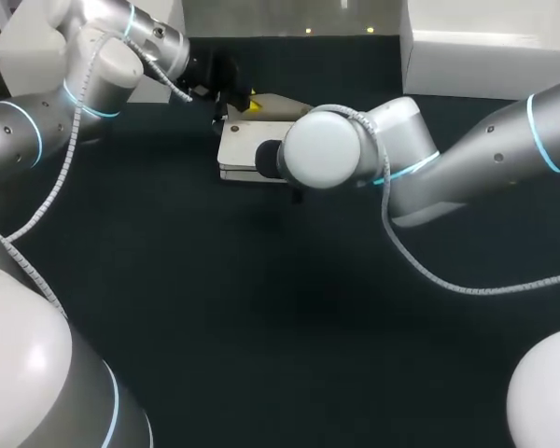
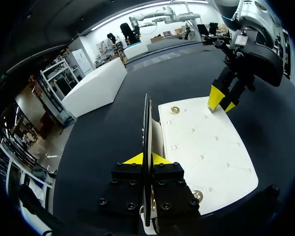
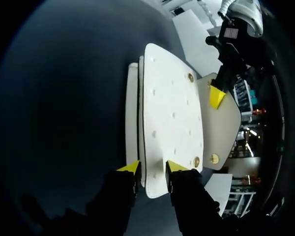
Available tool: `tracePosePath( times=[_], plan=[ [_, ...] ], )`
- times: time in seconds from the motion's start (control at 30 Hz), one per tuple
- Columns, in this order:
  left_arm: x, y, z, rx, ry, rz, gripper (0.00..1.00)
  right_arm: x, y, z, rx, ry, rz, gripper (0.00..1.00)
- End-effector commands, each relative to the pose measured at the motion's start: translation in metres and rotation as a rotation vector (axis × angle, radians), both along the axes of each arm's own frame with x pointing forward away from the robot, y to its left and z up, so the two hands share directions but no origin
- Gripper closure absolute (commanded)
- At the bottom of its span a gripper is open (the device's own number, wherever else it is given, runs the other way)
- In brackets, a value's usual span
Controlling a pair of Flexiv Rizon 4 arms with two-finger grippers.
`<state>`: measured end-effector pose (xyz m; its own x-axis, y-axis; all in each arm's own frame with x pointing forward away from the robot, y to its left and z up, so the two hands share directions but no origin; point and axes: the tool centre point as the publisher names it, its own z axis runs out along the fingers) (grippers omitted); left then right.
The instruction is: Pick up the bag, open it, inspect its contents, close it, and place it on the opposite side
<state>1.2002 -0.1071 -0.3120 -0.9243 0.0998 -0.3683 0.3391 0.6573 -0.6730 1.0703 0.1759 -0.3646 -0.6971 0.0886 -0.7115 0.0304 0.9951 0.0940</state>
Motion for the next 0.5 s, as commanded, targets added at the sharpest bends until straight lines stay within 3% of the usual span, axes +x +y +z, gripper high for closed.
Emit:
tracePosePath(
  times=[0.03, 0.4, 0.5],
  plan=[
    [0.0051, -0.0003, -0.0023, -0.005, 0.004, -0.01, 1.0, 0.0066, 0.0015, -0.0038, 0.011, -0.01, -0.001, 0.72],
    [0.0024, 0.0019, -0.0036, -0.003, 0.001, -0.023, 1.0, 0.0128, 0.0034, -0.0005, 0.034, -0.03, -0.008, 0.97],
    [0.0008, 0.0028, -0.0041, -0.001, -0.001, -0.029, 1.0, 0.0128, 0.0032, 0.0007, 0.039, -0.034, -0.01, 0.98]
  ],
)
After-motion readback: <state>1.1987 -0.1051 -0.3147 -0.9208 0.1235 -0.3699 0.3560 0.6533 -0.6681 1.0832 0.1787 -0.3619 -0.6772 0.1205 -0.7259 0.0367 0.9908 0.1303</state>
